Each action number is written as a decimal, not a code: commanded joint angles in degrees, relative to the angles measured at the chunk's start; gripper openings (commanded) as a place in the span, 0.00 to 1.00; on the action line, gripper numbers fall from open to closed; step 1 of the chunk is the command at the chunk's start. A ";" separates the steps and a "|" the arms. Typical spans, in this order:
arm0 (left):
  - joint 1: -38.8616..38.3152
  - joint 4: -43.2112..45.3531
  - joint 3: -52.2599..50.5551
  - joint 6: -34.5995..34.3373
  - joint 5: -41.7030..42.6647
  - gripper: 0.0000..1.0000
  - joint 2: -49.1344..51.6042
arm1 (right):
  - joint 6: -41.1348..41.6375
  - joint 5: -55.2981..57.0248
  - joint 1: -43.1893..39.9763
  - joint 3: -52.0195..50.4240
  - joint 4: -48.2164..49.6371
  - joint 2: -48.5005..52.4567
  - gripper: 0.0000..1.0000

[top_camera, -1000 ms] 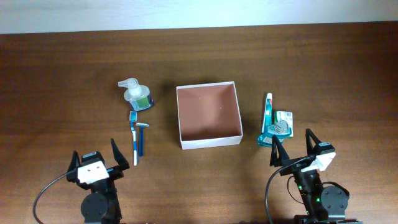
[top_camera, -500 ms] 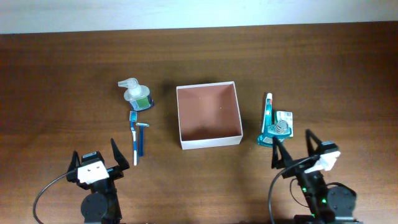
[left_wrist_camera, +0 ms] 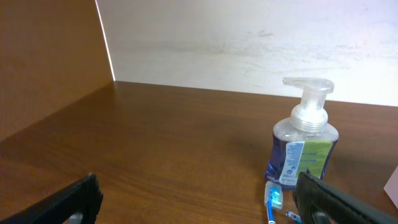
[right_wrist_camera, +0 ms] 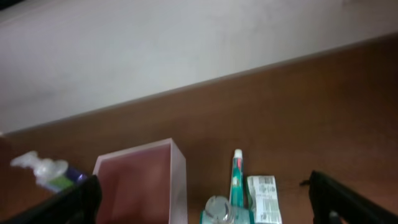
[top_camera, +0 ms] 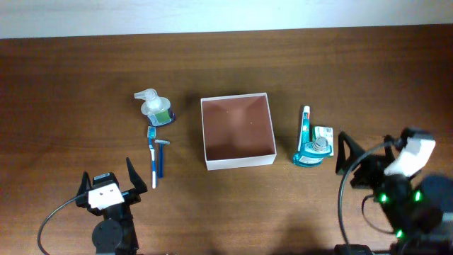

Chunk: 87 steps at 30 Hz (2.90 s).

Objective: Pack container
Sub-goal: 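Move the right gripper over the teal Listerine bottle and lower, then close the right gripper on the Listerine bottle cap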

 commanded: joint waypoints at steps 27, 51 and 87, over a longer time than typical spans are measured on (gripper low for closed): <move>0.31 0.15 -0.35 0.48 -0.57 0.99 -0.17 | -8.98 12.24 14.14 5.95 -8.94 26.29 0.63; 0.31 0.15 -0.35 0.48 -0.57 0.99 -0.17 | -4.11 16.90 15.65 5.95 -5.51 42.73 0.72; 0.31 0.15 -0.35 0.50 -0.57 0.99 -0.17 | -4.13 16.37 15.61 5.95 -7.45 44.81 0.51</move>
